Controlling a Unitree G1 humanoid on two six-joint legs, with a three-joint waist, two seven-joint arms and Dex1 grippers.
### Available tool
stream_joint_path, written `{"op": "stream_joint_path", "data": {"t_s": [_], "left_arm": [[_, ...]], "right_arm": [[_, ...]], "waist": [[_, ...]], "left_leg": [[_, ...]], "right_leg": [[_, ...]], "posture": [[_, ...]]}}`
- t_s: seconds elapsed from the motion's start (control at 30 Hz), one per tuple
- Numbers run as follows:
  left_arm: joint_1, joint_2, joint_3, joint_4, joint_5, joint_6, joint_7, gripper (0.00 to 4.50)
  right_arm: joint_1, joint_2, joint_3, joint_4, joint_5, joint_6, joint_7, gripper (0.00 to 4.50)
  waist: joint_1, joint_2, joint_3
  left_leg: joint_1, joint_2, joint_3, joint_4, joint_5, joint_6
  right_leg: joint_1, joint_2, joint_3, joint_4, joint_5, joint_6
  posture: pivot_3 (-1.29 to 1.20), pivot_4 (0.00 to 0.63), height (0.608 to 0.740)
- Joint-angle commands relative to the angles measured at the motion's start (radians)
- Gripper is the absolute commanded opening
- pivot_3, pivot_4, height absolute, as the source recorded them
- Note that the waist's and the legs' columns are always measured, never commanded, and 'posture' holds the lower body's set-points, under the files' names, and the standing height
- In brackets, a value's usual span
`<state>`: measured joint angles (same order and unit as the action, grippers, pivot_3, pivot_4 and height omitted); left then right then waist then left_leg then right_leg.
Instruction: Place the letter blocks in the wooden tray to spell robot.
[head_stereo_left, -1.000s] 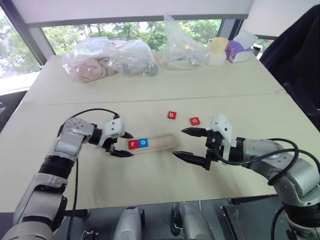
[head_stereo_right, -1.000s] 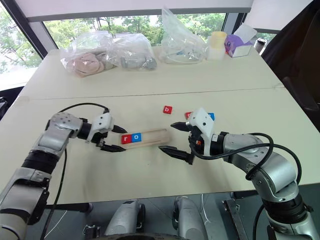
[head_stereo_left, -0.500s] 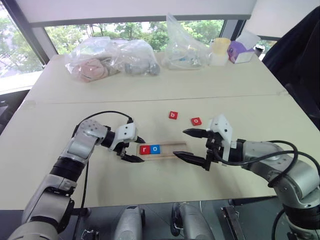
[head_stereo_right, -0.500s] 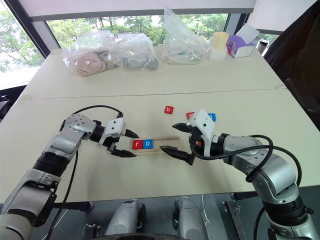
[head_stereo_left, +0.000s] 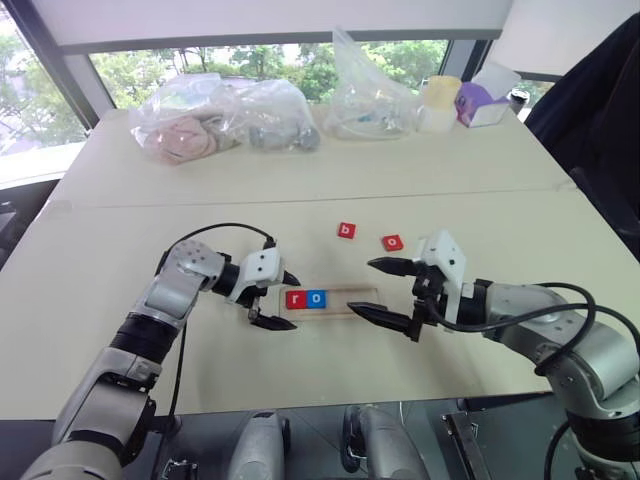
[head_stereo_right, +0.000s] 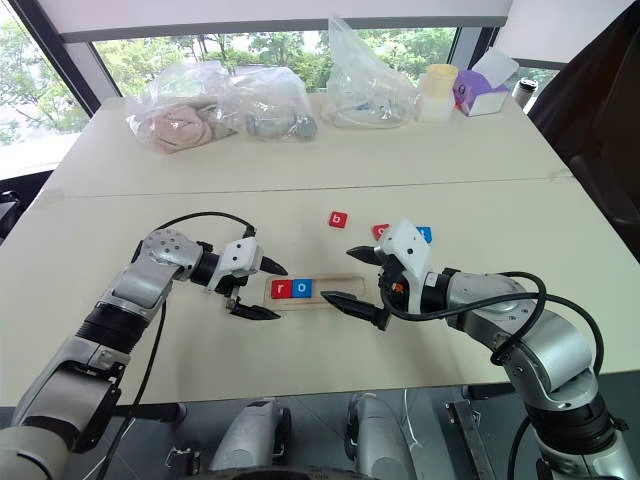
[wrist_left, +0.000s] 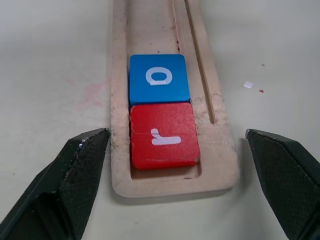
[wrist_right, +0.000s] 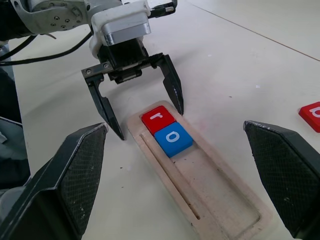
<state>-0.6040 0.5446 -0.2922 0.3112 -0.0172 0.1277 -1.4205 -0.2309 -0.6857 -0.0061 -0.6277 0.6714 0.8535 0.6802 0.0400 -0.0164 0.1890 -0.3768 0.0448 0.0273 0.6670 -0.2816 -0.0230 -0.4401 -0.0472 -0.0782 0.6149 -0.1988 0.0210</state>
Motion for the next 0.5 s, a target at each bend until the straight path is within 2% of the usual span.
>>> {"op": "stream_joint_path", "data": {"t_s": [0.03,0.17,0.33,0.5], "left_arm": [[0.001,-0.003,-0.020,0.006,0.007,0.011,0.019,4.47],[0.003,0.030,0.042,-0.063,-0.033,0.067,0.060,4.47],[0.042,0.087,0.139,-0.208,-0.091,0.161,0.140,4.47],[0.146,0.101,0.314,-0.468,-0.205,0.316,0.292,4.47]], "right_arm": [[-0.005,-0.009,-0.006,-0.031,-0.002,-0.023,0.001,4.50],[-0.017,0.013,0.001,-0.016,-0.023,-0.036,-0.028,4.50],[-0.085,0.078,0.065,0.081,-0.170,-0.090,-0.139,4.50],[-0.228,0.212,0.120,0.216,-0.252,-0.071,-0.254,4.50]], "waist": [[0.000,0.000,0.000],[-0.002,-0.001,0.001],[-0.025,-0.002,0.002],[-0.045,-0.002,0.002]], "left_leg": [[0.000,0.000,0.000,0.000,0.000,0.000],[0.000,0.001,0.000,0.000,0.000,0.000],[-0.003,0.003,0.000,-0.001,0.000,0.000],[-0.004,0.003,0.000,-0.002,0.000,0.000]], "right_leg": [[0.000,0.000,0.000,0.000,0.000,0.000],[0.000,0.001,0.000,0.000,0.000,0.000],[-0.004,0.003,0.000,0.000,0.000,0.000],[-0.006,0.004,0.000,0.001,0.003,0.004]], "posture": [[0.00,0.150,0.740],[0.00,0.150,0.740],[0.00,0.150,0.740],[0.00,0.150,0.740]]}}
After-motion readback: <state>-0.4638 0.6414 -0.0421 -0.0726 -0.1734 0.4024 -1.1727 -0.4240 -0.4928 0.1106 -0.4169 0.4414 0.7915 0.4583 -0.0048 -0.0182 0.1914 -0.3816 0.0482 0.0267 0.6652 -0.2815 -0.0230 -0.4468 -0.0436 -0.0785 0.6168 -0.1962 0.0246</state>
